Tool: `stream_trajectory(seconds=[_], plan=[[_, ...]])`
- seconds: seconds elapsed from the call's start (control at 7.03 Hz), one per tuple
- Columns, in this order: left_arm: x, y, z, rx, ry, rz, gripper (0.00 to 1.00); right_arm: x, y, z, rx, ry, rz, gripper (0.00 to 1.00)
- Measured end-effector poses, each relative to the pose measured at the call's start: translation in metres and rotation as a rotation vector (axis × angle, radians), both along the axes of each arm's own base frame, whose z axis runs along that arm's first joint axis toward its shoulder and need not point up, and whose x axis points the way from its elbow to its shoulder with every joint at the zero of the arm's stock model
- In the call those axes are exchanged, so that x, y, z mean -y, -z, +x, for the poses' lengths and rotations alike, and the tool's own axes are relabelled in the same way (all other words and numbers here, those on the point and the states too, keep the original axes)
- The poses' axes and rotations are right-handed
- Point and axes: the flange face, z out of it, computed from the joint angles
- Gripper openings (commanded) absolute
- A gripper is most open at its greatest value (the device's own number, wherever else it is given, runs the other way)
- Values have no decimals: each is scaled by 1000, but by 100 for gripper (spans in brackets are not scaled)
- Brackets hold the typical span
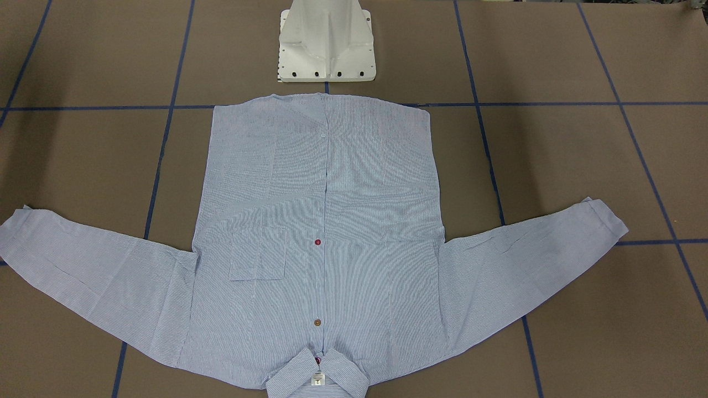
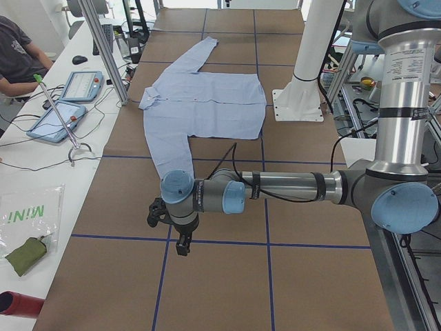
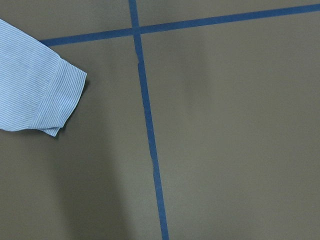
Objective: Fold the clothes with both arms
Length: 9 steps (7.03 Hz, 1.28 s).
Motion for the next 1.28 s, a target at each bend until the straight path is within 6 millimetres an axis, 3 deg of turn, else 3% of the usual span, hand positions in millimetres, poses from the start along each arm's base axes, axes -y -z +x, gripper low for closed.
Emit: stream_trajectory(seconds=[0.57, 1.0, 1.14, 1.28], plan=[[5, 8, 0, 0, -1, 43, 100, 9, 9, 0, -15, -4, 19, 100], [19, 27, 0, -2, -4, 210, 100, 63, 60, -16, -1, 15, 124, 100], [22, 30, 1, -4, -4, 292, 100, 80, 72, -27, 14, 31, 159, 100], [22, 21, 1, -6, 4, 346, 100, 87, 72, -46, 34, 51, 192, 100]])
